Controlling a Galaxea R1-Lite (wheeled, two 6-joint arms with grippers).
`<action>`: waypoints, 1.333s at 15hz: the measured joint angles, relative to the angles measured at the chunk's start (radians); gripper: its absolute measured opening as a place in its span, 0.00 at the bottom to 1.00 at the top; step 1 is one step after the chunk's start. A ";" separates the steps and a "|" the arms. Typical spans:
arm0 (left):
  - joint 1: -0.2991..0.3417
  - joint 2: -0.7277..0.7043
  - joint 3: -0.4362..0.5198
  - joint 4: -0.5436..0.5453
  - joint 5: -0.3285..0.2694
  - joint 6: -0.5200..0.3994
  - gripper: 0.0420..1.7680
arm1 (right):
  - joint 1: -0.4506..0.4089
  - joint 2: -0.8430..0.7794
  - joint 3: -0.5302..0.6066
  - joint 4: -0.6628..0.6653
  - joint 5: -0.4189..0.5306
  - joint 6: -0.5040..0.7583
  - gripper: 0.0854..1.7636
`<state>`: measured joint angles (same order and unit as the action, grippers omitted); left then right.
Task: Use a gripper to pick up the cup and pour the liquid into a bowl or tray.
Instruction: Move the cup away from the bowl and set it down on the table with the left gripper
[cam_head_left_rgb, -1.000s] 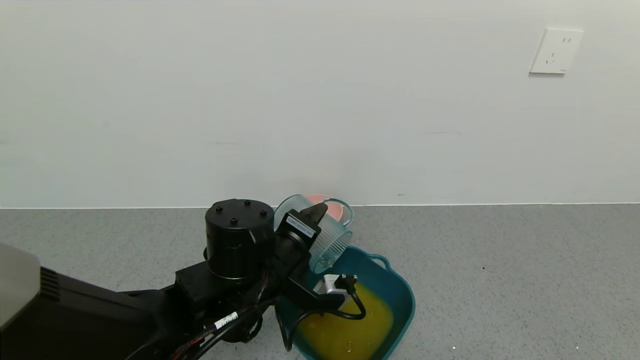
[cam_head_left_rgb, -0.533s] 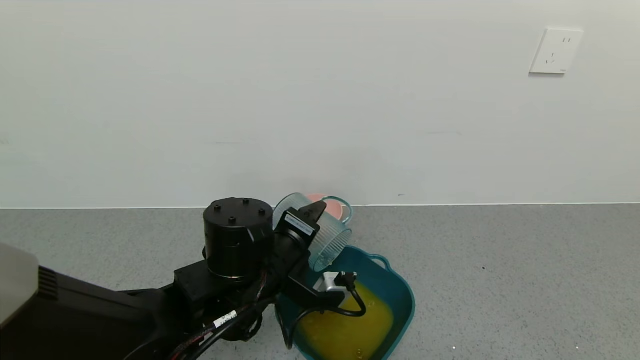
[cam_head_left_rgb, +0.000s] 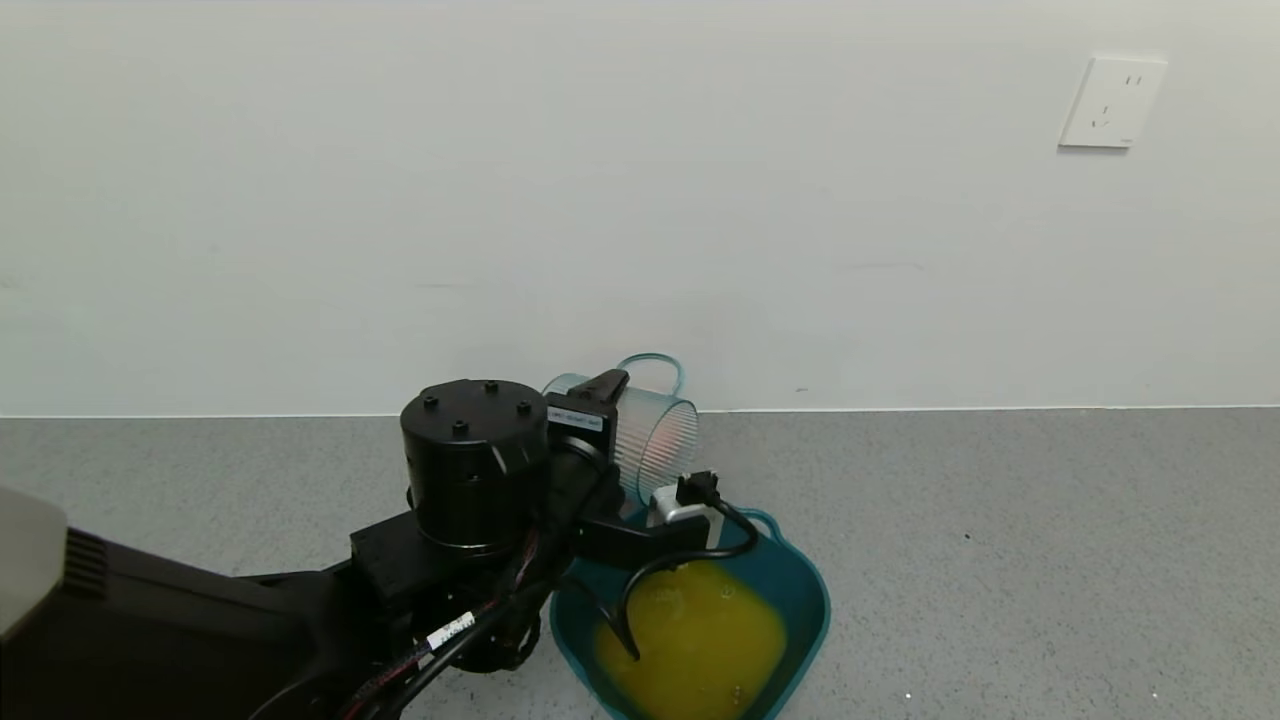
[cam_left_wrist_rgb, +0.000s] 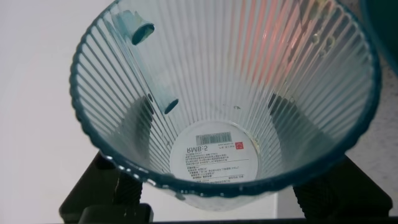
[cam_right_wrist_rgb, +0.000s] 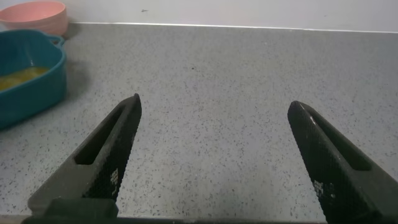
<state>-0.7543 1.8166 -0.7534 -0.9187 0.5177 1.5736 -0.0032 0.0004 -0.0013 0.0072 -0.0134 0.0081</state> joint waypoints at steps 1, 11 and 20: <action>-0.010 -0.003 -0.007 0.026 0.020 -0.062 0.74 | 0.000 0.000 0.000 0.000 0.000 0.000 0.97; 0.039 -0.063 -0.077 0.343 -0.041 -0.616 0.74 | 0.000 0.000 0.000 0.000 0.000 0.000 0.97; 0.223 -0.080 -0.060 0.333 -0.179 -1.061 0.74 | 0.000 0.000 0.000 0.000 0.000 0.000 0.97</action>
<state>-0.5315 1.7370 -0.8130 -0.5853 0.3385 0.5128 -0.0032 0.0004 -0.0009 0.0077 -0.0138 0.0077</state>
